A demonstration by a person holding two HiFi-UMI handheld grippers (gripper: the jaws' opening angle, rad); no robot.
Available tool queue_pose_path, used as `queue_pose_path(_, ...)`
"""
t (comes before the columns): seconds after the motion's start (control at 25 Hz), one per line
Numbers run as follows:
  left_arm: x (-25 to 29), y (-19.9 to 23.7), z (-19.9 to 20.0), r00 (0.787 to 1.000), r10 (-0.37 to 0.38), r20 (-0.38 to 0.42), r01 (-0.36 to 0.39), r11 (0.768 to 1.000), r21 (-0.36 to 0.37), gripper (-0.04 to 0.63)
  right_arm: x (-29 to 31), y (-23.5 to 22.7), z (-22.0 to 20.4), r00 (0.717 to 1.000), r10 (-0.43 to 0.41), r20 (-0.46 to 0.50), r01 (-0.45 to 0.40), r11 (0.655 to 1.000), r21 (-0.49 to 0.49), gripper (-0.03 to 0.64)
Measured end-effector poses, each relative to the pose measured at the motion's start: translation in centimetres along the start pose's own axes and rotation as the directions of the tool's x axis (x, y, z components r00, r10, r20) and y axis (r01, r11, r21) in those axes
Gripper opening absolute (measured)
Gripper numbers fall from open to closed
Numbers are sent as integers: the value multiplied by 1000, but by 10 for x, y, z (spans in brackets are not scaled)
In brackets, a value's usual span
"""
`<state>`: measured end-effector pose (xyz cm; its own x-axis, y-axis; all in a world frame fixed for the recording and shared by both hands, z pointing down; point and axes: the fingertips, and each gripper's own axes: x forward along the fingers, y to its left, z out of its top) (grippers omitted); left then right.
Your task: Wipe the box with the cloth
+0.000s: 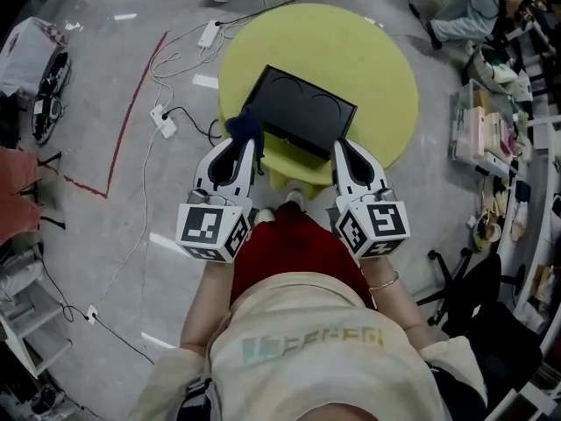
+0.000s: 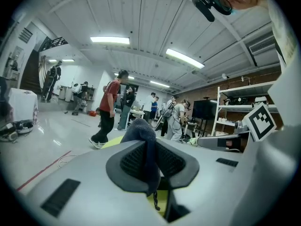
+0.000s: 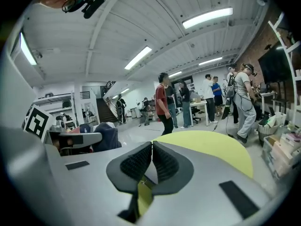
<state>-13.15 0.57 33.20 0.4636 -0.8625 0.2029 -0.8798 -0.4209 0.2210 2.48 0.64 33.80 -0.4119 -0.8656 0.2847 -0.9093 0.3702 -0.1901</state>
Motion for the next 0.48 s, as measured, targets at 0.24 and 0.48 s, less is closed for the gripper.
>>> queue_pose_path(0.24, 59, -12, 18, 1000, -6, -5, 6, 1000, 24, 61, 11, -58, 16, 999, -40, 9, 40, 999, 29, 37)
queue_pose_path(0.48, 111, -25, 36, 999, -45, -18, 46, 996, 73, 61, 19, -92, 17, 998, -70, 0, 70, 995, 72, 37)
